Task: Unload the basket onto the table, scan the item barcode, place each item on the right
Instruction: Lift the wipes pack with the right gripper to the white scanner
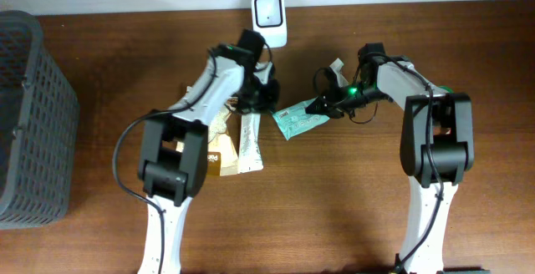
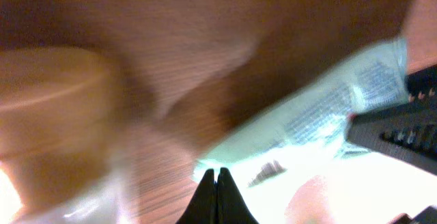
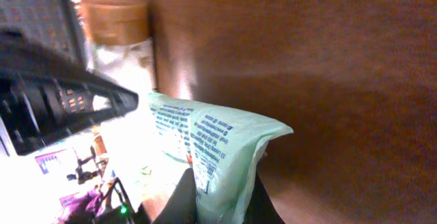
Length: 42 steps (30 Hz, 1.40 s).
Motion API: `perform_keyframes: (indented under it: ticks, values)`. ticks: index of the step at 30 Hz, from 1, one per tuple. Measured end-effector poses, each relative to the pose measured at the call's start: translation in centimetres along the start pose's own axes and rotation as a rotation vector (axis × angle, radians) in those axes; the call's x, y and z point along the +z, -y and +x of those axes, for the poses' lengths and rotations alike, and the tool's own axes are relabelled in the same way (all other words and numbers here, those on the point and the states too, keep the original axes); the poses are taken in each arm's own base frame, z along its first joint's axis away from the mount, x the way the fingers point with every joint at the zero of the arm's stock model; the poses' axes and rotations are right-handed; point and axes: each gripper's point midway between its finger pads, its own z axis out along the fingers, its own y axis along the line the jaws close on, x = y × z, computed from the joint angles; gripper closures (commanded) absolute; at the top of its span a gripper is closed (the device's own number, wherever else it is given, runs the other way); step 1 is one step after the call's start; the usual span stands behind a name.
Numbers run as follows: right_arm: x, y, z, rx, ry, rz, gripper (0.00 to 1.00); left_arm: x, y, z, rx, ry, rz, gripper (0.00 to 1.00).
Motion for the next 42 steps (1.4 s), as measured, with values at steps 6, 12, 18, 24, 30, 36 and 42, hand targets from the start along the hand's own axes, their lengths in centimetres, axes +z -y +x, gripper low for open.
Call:
perform_keyframes:
  ticks: [6,12,18,24,30,36,42]
  values:
    - [-4.3,-5.8,-1.1,-0.129,0.098,-0.126,0.95,-10.9,-2.8,-3.1,-0.01,0.184,-0.063,1.0]
    - [-9.3,-12.0,-2.1,-0.336,0.236,-0.137,0.95,-23.6,-7.5,-4.2,-0.089,0.458,-0.103,0.52]
    - [-14.0,-18.8,-2.1,-0.423,0.373,-0.148,0.96,-26.4,-14.6,-3.8,-0.225,0.493,-0.182,0.01]
    - [-17.7,-24.4,0.5,-0.403,0.442,-0.18,0.96,-27.4,-17.5,-3.0,-0.293,0.494,-0.201,0.01]
    - [-19.3,-27.0,0.8,-0.457,0.541,-0.119,0.96,-27.5,-17.6,-3.0,-0.296,0.495,-0.205,0.01]
    - [-15.6,-26.9,-1.8,-0.581,0.668,0.227,0.96,-27.5,-17.6,-3.0,-0.296,0.495,-0.205,0.01]
    - [-13.3,-28.8,-7.7,-0.84,0.946,0.649,0.96,-27.5,-17.6,-3.0,-0.296,0.495,-0.205,0.01]
